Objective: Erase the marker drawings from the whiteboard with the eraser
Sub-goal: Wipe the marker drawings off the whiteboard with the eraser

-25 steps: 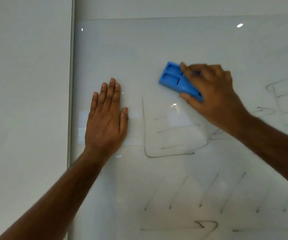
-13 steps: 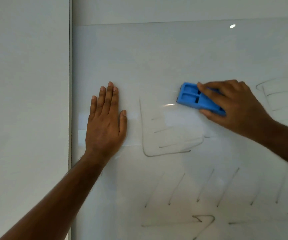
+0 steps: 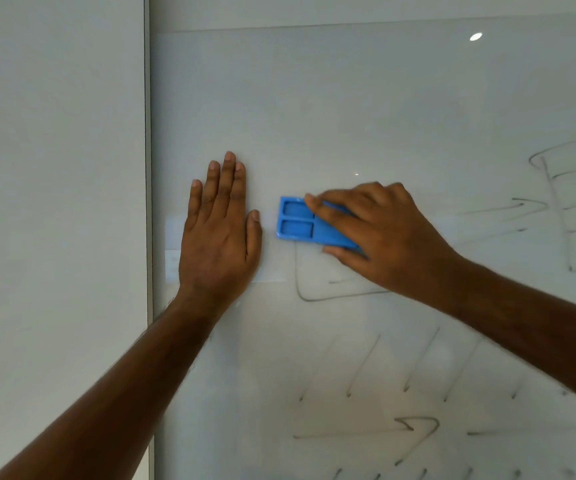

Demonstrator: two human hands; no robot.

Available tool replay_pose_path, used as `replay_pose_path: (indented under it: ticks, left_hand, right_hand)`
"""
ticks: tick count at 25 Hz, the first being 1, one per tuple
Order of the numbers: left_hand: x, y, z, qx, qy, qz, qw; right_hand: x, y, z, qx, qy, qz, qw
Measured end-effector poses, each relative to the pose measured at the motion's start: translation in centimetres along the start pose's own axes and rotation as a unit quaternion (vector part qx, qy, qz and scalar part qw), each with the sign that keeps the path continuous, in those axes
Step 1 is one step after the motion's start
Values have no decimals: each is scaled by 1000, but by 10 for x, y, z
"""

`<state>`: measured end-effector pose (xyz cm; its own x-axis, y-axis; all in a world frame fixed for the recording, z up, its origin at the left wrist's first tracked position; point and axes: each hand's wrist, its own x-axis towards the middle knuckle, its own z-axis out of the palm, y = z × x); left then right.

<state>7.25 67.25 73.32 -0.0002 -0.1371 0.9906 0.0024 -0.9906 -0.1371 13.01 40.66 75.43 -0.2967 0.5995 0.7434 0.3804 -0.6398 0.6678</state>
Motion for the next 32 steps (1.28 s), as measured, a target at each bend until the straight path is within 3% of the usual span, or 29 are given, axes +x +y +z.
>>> replay_pose_path:
  ticks: [5,9,13,19,23,28,32]
  left_hand:
    - [-2,0,-1,2,-12,-2,1000]
    - [-2,0,-1,0,-7,-4,1000]
    - [-2,-1,0,0,-10,-2,1000]
    - [-3,-3,-2,-14,-6,5,1000]
    - [-4,-2,-3,-6,-5,2,1000]
    - [-4,-1,-2,0,-9,0,1000]
    - [-4,-1,-2,-1,-10,-1,1000]
  right_hand:
    - [-49,28,-15,-11,-23,-52,998]
    - [-19,66,-21,-28,2,34,999]
    - [29,49,-8,8,20,97,995]
    - [-12,-21,6,-1,14,-34,999]
    - [-62,-2,-9,-4,-18,-85,996]
    - [-46,55,-18,-25,-1,2,1000]
    - [0,41,-7,9,21,90,996]
